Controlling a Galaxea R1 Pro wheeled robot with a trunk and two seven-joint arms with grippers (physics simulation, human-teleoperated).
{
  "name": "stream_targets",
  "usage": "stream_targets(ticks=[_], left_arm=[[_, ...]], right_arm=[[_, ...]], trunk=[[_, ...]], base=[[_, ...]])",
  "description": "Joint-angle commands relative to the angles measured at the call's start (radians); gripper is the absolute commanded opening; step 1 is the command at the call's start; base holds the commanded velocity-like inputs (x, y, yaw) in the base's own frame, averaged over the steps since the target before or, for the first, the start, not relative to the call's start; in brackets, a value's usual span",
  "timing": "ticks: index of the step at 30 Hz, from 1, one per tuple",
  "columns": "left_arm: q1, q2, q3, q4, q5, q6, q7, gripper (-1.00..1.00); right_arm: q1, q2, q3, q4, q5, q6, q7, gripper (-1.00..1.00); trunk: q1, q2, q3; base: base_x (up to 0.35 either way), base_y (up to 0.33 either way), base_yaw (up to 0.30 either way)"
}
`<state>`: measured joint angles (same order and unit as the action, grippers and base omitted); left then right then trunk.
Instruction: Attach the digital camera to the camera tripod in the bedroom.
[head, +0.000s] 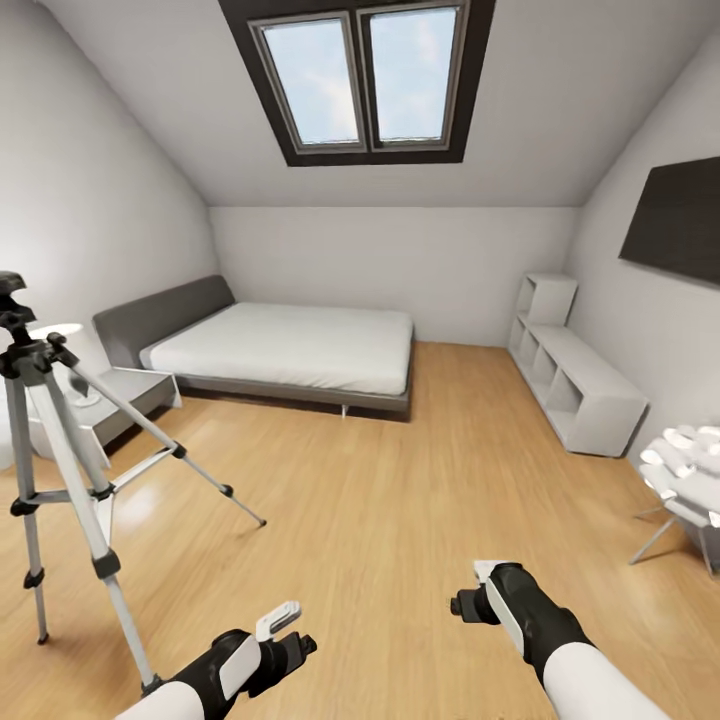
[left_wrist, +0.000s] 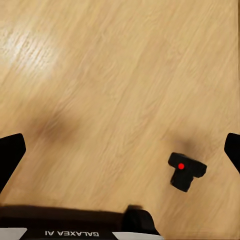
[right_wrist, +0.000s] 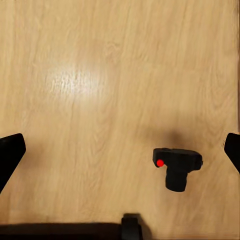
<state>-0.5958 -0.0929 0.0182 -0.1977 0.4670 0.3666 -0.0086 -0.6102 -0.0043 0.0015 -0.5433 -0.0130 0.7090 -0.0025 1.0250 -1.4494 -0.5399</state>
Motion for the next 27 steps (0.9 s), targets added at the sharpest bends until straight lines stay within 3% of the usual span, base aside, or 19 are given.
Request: stream_targets(ticks=[1, 11, 27], left_arm=[[0.0, 0.0, 0.002, -0.001, 0.001, 0.004, -0.001, 1.0], [0.007, -0.002, 0.001, -0.001, 0.001, 0.0, 0.002, 1.0], [0.012, -0.002, 0.002, 0.0, 0.001, -0.004, 0.003, 1.0]], right_arm=[[0.0, 0.0, 0.0, -0.002, -0.001, 0.006, 0.0, 1.0], [0.0, 0.002, 0.0, -0.005, 0.0, 0.007, -0.001, 1.0], [0.0, 0.003, 0.002, -0.006, 0.003, 0.006, -0.002, 1.0]], trunk=[[0.0, -0.001, -0.001], [0.0, -0.001, -0.001], [0.0, -0.001, -0.001]], base=[[-0.001, 0.0, -0.265], [0.0, -0.005, -0.237], [0.0, -0.12, -0.037]])
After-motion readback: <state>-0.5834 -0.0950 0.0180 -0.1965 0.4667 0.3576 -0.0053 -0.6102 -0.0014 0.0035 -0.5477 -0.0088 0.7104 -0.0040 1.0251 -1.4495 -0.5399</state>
